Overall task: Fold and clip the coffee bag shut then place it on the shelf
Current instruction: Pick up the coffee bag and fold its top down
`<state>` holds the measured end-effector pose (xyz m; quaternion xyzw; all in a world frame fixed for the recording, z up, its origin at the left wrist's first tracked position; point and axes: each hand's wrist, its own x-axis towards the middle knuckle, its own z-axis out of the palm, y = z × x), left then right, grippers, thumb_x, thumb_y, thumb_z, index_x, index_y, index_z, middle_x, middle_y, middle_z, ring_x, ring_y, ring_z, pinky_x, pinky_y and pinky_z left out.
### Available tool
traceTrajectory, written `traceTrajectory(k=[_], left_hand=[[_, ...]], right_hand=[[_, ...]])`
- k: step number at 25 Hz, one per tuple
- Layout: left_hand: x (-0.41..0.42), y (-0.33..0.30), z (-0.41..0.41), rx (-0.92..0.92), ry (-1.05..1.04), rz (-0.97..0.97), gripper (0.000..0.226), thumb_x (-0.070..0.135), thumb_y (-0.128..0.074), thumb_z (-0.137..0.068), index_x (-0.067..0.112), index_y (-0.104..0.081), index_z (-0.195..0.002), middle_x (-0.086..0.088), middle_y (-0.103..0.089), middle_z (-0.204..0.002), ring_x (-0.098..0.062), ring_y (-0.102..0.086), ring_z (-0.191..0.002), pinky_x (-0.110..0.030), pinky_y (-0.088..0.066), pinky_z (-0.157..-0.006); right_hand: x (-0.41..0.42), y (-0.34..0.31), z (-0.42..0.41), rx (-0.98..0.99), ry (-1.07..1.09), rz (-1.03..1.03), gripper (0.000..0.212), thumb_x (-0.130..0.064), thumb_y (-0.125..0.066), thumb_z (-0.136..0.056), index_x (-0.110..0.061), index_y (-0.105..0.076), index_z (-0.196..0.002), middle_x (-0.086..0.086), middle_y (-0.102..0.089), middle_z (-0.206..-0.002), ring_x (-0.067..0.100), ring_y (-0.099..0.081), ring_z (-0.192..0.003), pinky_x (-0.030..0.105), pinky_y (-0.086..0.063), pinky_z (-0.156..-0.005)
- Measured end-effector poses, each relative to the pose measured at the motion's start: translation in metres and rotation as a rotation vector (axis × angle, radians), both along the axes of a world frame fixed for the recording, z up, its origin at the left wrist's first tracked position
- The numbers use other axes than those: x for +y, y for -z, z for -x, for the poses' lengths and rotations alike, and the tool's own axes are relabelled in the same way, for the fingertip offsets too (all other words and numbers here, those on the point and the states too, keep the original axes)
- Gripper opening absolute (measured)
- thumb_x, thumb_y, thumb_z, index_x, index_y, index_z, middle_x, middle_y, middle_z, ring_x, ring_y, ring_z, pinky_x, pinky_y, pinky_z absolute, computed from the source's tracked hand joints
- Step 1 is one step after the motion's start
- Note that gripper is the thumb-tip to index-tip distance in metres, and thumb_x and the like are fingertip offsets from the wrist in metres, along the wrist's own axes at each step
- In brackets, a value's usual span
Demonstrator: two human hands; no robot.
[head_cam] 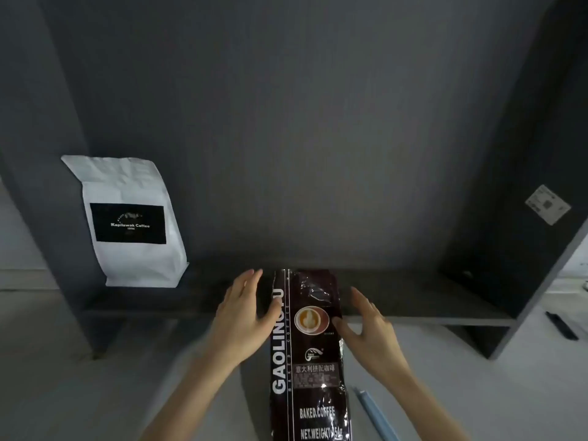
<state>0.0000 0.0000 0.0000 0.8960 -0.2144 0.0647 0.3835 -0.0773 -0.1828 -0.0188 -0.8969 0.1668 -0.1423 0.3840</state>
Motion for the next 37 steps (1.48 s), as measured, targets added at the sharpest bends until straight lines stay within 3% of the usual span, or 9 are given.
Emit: traceTrajectory(k=[5, 9, 12, 18, 22, 27, 31, 34, 37], left_hand=[[0.001, 0.028, 0.009, 0.114, -0.015, -0.041, 0.065, 0.036, -0.049, -0.086, 0.013, -0.019, -0.138, -0.005, -0.028, -0.147, -0.022, -0.028, -0.133, -0.041, -0.030, -0.108], [-0.001, 0.043, 0.016, 0.214, 0.002, -0.022, 0.062, 0.035, -0.048, -0.087, 0.011, -0.022, -0.138, -0.005, -0.035, -0.144, -0.020, -0.035, -0.130, -0.044, -0.029, -0.109], [-0.003, 0.047, 0.021, 0.224, 0.032, 0.049, 0.058, 0.030, -0.049, -0.088, 0.011, -0.025, -0.136, -0.004, -0.044, -0.138, -0.017, -0.041, -0.125, -0.036, -0.032, -0.107], [-0.002, 0.044, 0.028, 0.269, 0.059, 0.222, 0.049, 0.019, -0.051, -0.088, 0.012, -0.033, -0.133, -0.004, -0.049, -0.131, -0.006, -0.050, -0.101, -0.019, -0.037, -0.087], [0.003, 0.047, 0.032, 0.227, 0.008, 0.329, 0.035, 0.011, -0.052, -0.086, 0.011, -0.048, -0.121, -0.004, -0.055, -0.115, -0.002, -0.056, -0.083, 0.001, -0.039, -0.063], [0.009, 0.049, 0.040, 0.228, -0.083, 0.518, 0.014, 0.010, -0.056, -0.084, 0.010, -0.057, -0.098, 0.003, -0.064, -0.086, -0.010, -0.060, -0.076, -0.003, -0.043, -0.060], [0.015, 0.042, 0.047, 0.151, -0.026, 0.542, 0.008, 0.012, -0.058, -0.083, 0.018, -0.059, -0.077, 0.003, -0.069, -0.077, -0.005, -0.063, -0.067, -0.006, -0.044, -0.059], [0.022, 0.039, 0.046, 0.150, -0.039, 0.579, 0.011, 0.012, -0.057, -0.083, 0.021, -0.059, -0.077, 0.004, -0.069, -0.077, -0.001, -0.062, -0.067, -0.006, -0.044, -0.059], [0.023, 0.040, 0.047, 0.166, -0.035, 0.603, 0.006, 0.016, -0.055, -0.085, 0.019, -0.059, -0.082, 0.002, -0.069, -0.080, -0.002, -0.062, -0.070, -0.009, -0.045, -0.062]], right_hand=[[0.006, 0.023, 0.000, 0.017, 0.008, -0.004, 0.040, -0.027, -0.057, -0.083, -0.020, -0.048, -0.122, 0.002, -0.060, -0.120, 0.020, -0.053, -0.112, 0.033, -0.044, -0.091], [0.011, 0.030, 0.001, -0.019, 0.028, -0.027, 0.036, -0.023, -0.057, -0.084, -0.018, -0.052, -0.119, 0.001, -0.063, -0.118, 0.018, -0.055, -0.109, 0.026, -0.041, -0.086], [0.013, 0.031, 0.004, -0.039, 0.030, -0.066, 0.035, -0.021, -0.057, -0.084, -0.017, -0.052, -0.118, 0.001, -0.064, -0.117, 0.018, -0.057, -0.108, 0.025, -0.042, -0.085], [0.017, 0.026, 0.011, -0.098, 0.033, -0.124, 0.030, -0.015, -0.057, -0.083, -0.017, -0.055, -0.114, 0.001, -0.066, -0.109, 0.017, -0.059, -0.102, 0.026, -0.044, -0.084], [0.023, 0.025, 0.015, -0.125, 0.053, -0.194, 0.029, -0.013, -0.056, -0.084, -0.018, -0.055, -0.112, -0.001, -0.065, -0.101, 0.013, -0.060, -0.091, 0.026, -0.048, -0.081], [0.032, 0.025, 0.021, -0.205, 0.091, -0.237, 0.022, -0.014, -0.060, -0.082, -0.021, -0.058, -0.103, -0.016, -0.060, -0.081, -0.003, -0.058, -0.073, 0.011, -0.043, -0.064], [0.035, 0.018, 0.029, -0.308, 0.119, -0.270, 0.013, -0.015, -0.064, -0.079, -0.025, -0.058, -0.075, -0.016, -0.062, -0.071, -0.001, -0.060, -0.066, 0.006, -0.043, -0.055], [0.038, 0.008, 0.030, -0.359, 0.094, -0.301, 0.022, -0.016, -0.064, -0.079, -0.030, -0.055, -0.064, -0.013, -0.064, -0.068, -0.010, -0.058, -0.062, 0.002, -0.040, -0.052], [0.041, 0.007, 0.031, -0.369, 0.095, -0.327, 0.021, -0.017, -0.063, -0.080, -0.030, -0.057, -0.065, -0.011, -0.065, -0.071, -0.003, -0.060, -0.066, 0.003, -0.042, -0.055]])
